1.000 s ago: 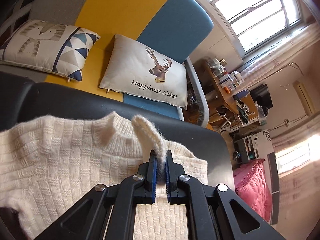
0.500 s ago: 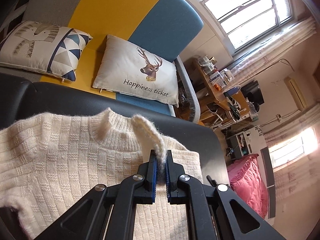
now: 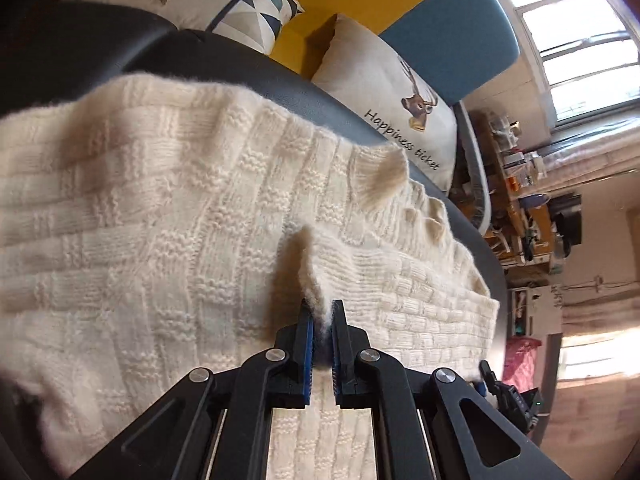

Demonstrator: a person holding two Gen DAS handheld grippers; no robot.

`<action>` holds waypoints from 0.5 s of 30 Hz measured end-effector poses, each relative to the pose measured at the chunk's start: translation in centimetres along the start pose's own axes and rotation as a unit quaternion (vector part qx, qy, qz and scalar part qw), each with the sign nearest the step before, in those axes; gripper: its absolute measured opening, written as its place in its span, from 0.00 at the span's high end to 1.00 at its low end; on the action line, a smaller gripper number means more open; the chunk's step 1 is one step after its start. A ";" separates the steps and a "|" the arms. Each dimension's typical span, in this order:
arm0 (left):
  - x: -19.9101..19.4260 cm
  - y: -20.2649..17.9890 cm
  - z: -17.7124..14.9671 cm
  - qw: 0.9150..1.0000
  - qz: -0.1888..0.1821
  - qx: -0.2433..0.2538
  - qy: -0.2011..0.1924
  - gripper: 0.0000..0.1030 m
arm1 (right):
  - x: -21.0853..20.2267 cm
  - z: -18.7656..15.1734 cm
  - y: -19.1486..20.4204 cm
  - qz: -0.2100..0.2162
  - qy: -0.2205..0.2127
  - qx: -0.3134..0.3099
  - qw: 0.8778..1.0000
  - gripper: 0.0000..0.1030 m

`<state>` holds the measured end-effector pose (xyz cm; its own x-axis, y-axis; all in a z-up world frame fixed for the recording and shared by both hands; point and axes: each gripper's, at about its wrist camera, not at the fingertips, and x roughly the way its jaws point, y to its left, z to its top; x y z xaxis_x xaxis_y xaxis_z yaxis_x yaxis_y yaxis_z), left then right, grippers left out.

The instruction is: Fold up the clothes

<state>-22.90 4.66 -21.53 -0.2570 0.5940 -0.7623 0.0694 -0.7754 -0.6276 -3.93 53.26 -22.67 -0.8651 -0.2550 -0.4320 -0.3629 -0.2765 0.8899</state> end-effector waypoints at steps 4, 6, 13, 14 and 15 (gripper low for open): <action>-0.6 -1.6 0.7 1.000 -0.016 0.008 -0.013 0.93 | 0.0 0.8 1.1 0.008 -0.009 -0.008 1.000 0.73; -1.3 -2.7 1.1 0.999 -0.030 0.021 -0.027 0.93 | -0.6 0.4 3.1 -0.005 -0.025 -0.067 0.997 0.76; -1.1 -2.6 0.9 0.996 0.040 0.073 -0.045 0.92 | 1.2 -1.8 3.1 -0.107 0.020 -0.158 0.982 0.76; -0.3 -1.7 0.7 0.995 0.057 0.069 -0.035 0.92 | 1.2 -1.9 2.7 -0.105 0.022 -0.153 0.982 0.76; 0.4 -0.7 0.6 0.996 0.065 0.060 -0.028 0.92 | 1.2 -1.8 2.4 -0.102 0.023 -0.147 0.984 0.76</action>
<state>-23.63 5.32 -21.27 -0.3070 0.4772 -0.8234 -0.0100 -0.8668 -0.4986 -5.21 50.58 -21.32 -0.7662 -0.2062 -0.6086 -0.4050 -0.5804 0.7065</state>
